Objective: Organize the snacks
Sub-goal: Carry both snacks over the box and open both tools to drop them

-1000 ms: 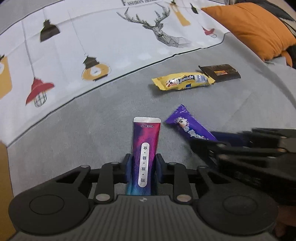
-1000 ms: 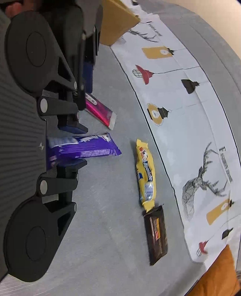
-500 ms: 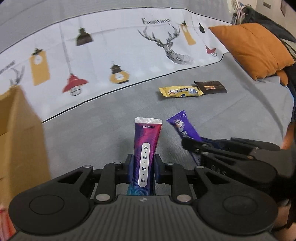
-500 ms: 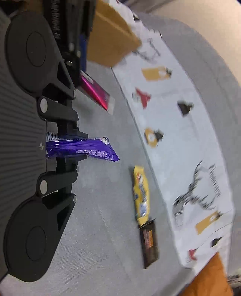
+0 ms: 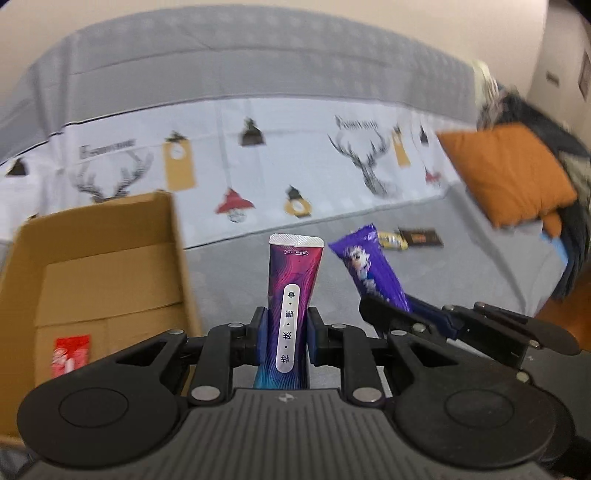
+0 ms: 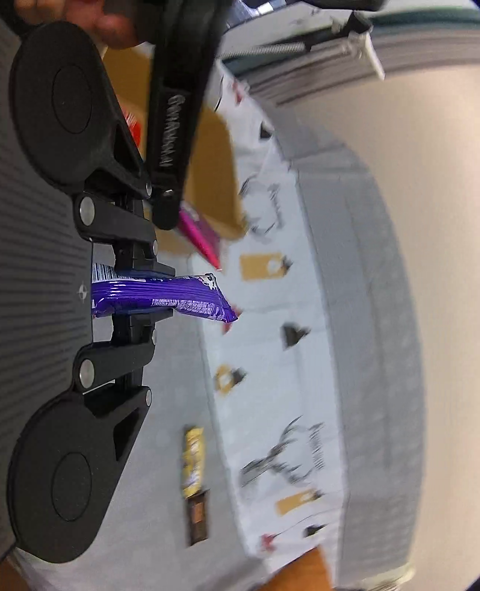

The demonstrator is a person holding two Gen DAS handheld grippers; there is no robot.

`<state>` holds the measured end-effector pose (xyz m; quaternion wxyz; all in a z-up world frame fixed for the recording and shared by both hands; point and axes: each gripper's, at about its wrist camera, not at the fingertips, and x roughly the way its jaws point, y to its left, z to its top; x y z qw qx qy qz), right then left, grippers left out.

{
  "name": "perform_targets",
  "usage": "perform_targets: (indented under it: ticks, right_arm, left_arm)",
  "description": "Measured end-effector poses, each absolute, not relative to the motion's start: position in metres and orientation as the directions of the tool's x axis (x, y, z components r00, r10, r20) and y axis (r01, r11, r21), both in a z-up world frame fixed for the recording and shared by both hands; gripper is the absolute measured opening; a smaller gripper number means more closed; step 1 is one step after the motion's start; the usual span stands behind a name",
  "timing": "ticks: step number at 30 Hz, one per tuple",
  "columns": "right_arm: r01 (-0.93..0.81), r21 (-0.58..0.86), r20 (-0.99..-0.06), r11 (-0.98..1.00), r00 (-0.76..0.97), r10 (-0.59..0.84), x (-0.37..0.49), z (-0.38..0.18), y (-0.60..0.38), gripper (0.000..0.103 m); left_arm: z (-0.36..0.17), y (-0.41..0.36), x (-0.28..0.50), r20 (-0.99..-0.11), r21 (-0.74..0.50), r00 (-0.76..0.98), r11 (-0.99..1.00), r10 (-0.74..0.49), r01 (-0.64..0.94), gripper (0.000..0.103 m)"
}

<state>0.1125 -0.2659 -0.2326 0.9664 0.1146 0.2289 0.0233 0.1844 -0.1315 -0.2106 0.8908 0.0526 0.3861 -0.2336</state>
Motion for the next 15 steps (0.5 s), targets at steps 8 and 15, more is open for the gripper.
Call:
perform_targets:
  ticks: [8,15]
  right_arm:
    - [-0.139,0.103,-0.336,0.985,0.927,0.166,0.114,-0.147,-0.185,0.015]
    - [-0.27,0.082,-0.218,0.959,0.934,0.282,0.105,-0.101,-0.129,0.015]
  left_arm:
    - [-0.117,-0.039,0.146,-0.531,-0.083,0.767,0.923,-0.36,0.376,0.023]
    - [-0.07,0.024,0.111,-0.378,-0.044,0.884,0.959,-0.274,0.279,0.023]
